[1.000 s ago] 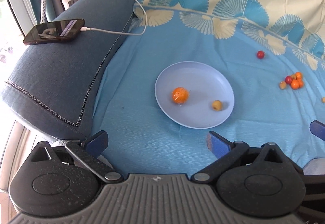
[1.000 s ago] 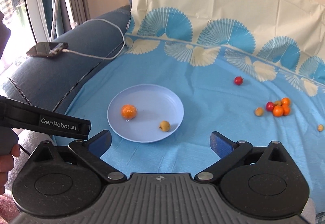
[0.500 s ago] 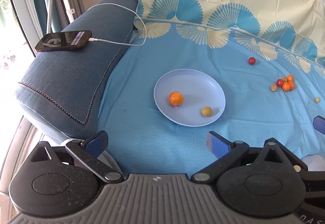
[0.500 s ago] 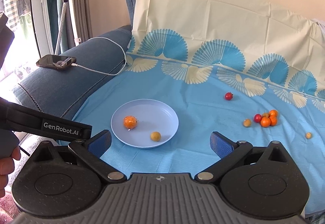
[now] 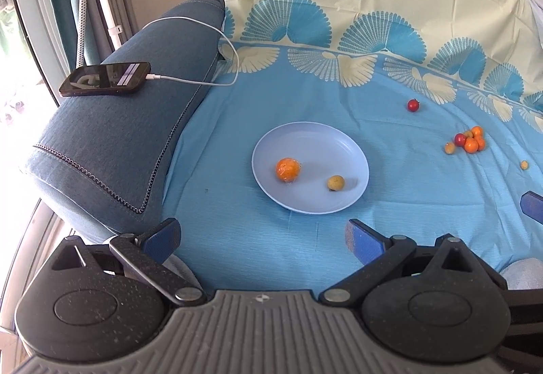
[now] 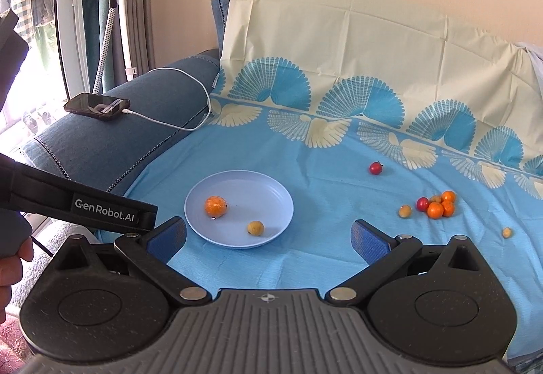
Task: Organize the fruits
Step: 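Open both tools to release the fruits onto the plate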
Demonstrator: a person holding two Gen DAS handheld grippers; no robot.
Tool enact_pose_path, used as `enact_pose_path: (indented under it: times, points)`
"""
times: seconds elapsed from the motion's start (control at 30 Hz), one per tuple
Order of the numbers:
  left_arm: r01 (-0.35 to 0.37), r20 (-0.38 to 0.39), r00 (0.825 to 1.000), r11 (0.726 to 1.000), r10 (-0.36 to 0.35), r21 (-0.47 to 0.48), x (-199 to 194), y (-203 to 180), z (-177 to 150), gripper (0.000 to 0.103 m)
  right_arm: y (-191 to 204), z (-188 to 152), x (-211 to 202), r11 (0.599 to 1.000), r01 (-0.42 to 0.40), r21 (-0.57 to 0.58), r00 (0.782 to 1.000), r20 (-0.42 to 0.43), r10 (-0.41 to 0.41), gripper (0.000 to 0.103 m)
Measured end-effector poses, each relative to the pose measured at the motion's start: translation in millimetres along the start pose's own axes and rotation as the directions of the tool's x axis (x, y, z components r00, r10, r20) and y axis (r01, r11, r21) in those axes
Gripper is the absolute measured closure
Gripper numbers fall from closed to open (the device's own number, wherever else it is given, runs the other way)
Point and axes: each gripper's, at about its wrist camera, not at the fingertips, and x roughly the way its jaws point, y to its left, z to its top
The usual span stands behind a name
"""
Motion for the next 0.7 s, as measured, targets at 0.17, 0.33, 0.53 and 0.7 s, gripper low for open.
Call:
enact_pose_path:
  times: [0.17, 0.33, 0.53, 0.7]
  points:
    - [-0.011, -0.009, 1.000, 1.000, 0.011, -0.002, 3, 1, 0, 0.000, 2, 0, 5, 1.000, -0.006, 0.000, 1.000, -0.008, 0.006, 0.001]
    - [-0.020, -0.017, 1.000, 1.000, 0.019, -0.004, 6, 1, 1, 0.000, 3, -1, 8, 1.000, -0.017, 0.002, 1.000, -0.015, 0.017, 0.001]
    - [-0.022, -0.029, 0.999, 1.000, 0.022, 0.002, 11, 0, 1, 0.000, 1, -2, 12, 1.000, -0.018, 0.005, 0.999, -0.027, 0.018, 0.001]
    - [-0.030, -0.038, 0.999, 1.000, 0.030, 0.009, 16, -4, 5, 0.000, 0, -1, 17, 1.000, -0.022, 0.008, 0.999, -0.033, 0.023, 0.001]
